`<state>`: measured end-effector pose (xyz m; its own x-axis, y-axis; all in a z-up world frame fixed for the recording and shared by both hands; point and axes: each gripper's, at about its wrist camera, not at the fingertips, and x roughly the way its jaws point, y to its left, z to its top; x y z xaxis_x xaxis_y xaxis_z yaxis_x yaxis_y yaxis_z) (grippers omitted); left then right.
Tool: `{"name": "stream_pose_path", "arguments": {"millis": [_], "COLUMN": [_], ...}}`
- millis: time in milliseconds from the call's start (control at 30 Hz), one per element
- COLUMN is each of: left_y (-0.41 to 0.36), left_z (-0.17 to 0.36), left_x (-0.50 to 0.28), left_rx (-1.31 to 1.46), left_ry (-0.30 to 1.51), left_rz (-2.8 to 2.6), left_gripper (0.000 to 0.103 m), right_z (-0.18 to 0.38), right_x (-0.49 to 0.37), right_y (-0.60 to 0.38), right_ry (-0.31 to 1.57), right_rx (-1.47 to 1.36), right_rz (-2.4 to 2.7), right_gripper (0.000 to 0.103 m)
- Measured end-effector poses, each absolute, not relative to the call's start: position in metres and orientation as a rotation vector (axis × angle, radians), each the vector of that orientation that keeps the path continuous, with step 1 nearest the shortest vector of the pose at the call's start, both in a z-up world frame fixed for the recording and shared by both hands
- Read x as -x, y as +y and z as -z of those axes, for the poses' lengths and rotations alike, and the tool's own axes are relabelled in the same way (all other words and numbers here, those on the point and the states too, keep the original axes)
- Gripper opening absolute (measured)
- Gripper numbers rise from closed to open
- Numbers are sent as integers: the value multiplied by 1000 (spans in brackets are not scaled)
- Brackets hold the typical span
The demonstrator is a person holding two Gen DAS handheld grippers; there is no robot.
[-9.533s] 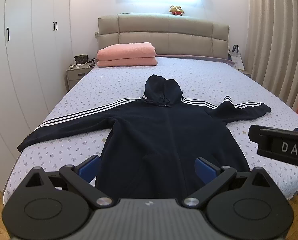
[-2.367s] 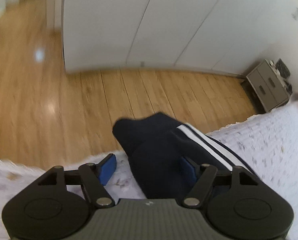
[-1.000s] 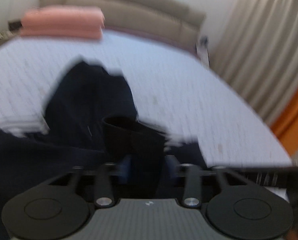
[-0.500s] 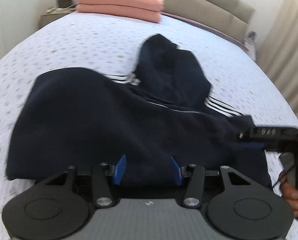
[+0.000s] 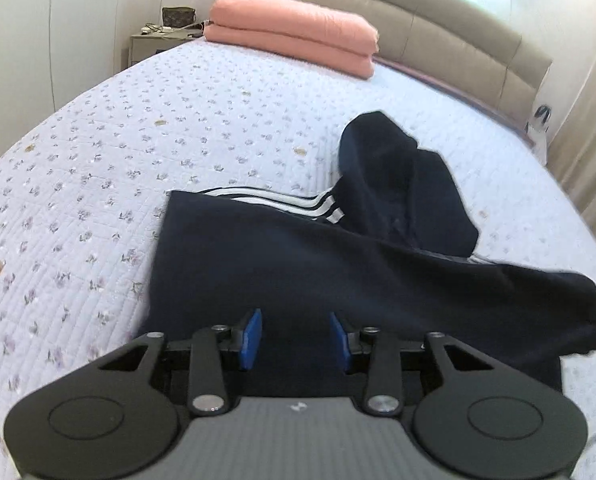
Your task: Fold large clothes
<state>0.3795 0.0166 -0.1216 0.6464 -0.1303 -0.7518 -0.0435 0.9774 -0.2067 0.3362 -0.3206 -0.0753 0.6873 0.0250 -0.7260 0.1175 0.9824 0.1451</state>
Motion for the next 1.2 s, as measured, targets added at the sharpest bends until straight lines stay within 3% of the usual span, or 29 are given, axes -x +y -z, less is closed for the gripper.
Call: {"name": "stream_pose_path", "arguments": {"millis": [33,100,133,167,233,433,500,533,567,633,733,767,1000,1067,1200], "left_y": [15,13,13,14,18,22,15,10,6,4,3,5,22,17,-22], "left_z": [126,143,150,154,147,105,99,100,105,124,168,172,114,94,78], "left_x": [-384,-396,-401,-403,-403,-417,-429,-434,-441,-456,-473,-471,-479,-499,-552], "left_rx": [182,127,116,115,115,138,122,105,89,82,2,-7,75,99,76], "left_ry": [887,940,966,979,962,837,812,808,816,875,1021,993,867,811,736], "left_rz": [29,4,6,19,51,182,228,243,252,263,228,253,414,442,476], "left_gripper": [41,42,43,43,43,40,38,34,32,32,20,20,21,22,32], "right_z": [83,112,133,152,158,92,90,95,103,130,171,174,137,115,104], "right_x": [-336,-340,-346,-353,-355,-354,-366,-375,-383,-391,-400,-397,-397,-396,-427], "right_y": [-323,-326,-327,-327,-337,-341,-323,-314,-306,-293,-283,-283,-283,-282,-282], "right_ry": [850,953,1041,1137,1155,863,849,863,883,946,1087,1066,1019,946,893], "right_rx": [-169,-137,-129,-116,-185,-224,-170,-135,-108,-83,-67,-64,-96,-84,-81], "right_rz": [75,143,164,184,192,165,128,123,120,137,202,208,196,180,155], "right_gripper": [17,30,52,64,63,63,40,17,12,12,11,11,16,23,27]}}
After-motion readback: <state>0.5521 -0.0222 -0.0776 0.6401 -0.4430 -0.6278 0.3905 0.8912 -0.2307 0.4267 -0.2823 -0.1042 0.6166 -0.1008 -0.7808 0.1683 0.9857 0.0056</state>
